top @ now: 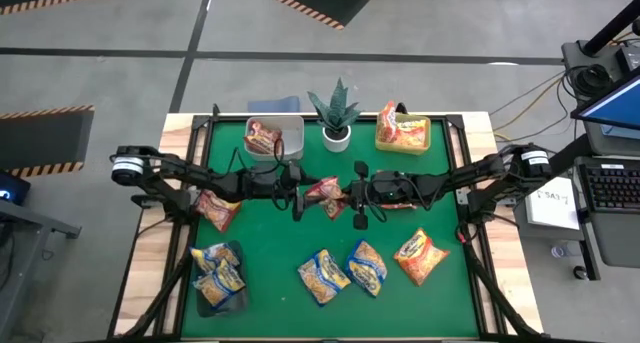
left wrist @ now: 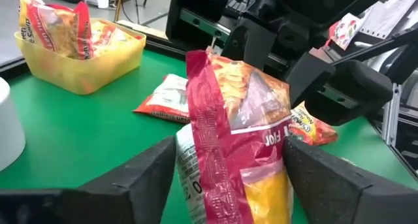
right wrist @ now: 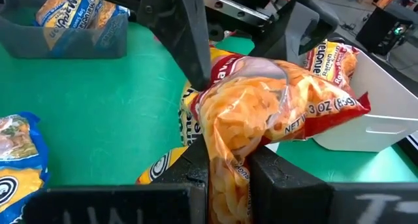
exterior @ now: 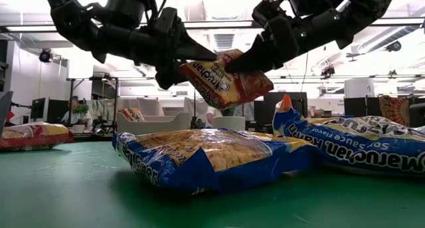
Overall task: Sort Maruchan noodles
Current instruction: Put the center red noodle pack into the white bin
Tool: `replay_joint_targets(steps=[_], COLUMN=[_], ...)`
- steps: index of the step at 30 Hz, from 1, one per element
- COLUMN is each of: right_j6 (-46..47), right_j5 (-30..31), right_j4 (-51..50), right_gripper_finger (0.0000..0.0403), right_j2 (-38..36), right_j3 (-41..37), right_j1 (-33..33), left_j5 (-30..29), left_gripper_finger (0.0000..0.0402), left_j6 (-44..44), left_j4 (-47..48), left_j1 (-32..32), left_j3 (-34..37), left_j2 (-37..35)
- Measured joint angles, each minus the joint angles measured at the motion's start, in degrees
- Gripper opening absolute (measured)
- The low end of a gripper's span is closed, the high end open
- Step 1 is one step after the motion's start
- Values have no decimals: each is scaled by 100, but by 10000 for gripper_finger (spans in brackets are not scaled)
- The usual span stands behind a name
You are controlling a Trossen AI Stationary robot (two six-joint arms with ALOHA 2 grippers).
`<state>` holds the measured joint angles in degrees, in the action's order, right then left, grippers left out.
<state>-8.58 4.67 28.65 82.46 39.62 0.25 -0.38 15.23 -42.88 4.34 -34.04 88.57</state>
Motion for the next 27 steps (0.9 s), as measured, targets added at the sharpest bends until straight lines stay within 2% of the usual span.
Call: replay_joint_targets(steps=[8, 14, 19, 22, 27], right_j6=[8, 336, 602, 651, 726], right_j5=[1, 0, 3, 6, 520], right_j4=[-97, -173, -182, -217, -713], right_gripper_finger=[46, 84, 138, 170, 213], right_j2=[2, 2, -3, -78, -478], right_j3=[0, 2, 22, 24, 28], right_j1=[0, -17, -70, -121, -140], left_j5=[9, 8, 7, 0, -144], left_gripper_finger=[131, 49, 11, 2, 1], left_j6=[-101, -118, -121, -121, -121], left_j4=[1, 24, 31, 41, 172], left_j1=[-2, -2, -4, -4, 0], left_j3=[0, 2, 4, 4, 4], left_j2=[7, 7, -12, -82, -301])
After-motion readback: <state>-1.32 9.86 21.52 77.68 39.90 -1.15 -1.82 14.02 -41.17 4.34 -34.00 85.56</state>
